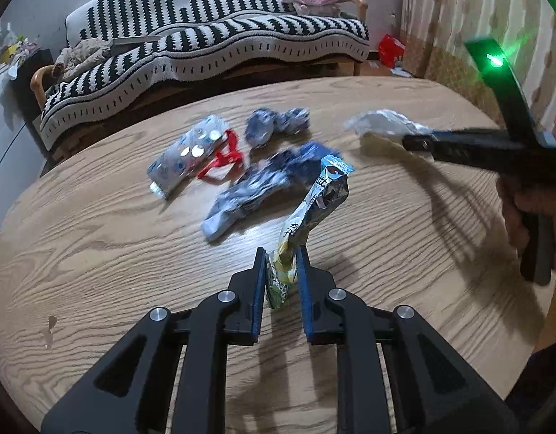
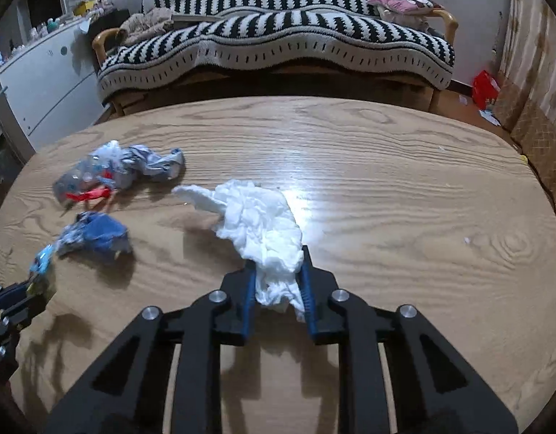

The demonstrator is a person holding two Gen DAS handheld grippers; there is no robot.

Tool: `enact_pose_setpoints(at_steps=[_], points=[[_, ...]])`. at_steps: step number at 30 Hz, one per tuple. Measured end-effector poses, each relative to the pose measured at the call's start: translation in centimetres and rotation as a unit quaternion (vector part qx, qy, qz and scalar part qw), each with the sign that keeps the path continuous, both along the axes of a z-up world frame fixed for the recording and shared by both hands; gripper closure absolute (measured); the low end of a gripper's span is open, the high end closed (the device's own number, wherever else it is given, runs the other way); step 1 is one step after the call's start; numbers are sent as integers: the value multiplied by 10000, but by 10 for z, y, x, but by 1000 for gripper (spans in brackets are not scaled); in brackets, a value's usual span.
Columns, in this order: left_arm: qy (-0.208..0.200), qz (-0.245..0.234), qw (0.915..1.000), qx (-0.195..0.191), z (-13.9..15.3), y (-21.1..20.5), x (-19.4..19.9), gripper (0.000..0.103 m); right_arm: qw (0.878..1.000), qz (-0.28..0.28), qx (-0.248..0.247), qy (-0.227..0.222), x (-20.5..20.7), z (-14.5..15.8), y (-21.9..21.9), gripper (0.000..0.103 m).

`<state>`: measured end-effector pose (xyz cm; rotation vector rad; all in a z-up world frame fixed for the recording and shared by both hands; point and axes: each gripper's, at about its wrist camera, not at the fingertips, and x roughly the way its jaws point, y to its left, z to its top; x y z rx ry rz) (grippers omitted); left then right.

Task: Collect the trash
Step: 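Grasp the yellow-blue snack wrapper with the left gripper while the right grasps the white tissue, then carry the wrapper and tissue over the bin and open both grippers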

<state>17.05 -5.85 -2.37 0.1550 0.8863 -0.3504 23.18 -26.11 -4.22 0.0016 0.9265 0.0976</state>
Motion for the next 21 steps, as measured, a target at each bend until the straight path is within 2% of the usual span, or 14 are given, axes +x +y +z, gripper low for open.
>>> enact_pose_setpoints(at_steps=[7,12,16,21], points=[[-73,-296,9993,-196,19,-47,-22,87,9994,-339,64,-81,-78,36,-42,82],[-116,-711,9964,-446,31,-102,-52,87,9950,-949,46,-298,-165,56,-100,82],[-154,-1284,9895,-647,38,-164,-86,87,9882,-1467,17,-431,-226,69,-152,82],[-111,-2015,9769,-701,32,-240,-131,87,9748,-2171,19,-521,-300,69,-217,82]])
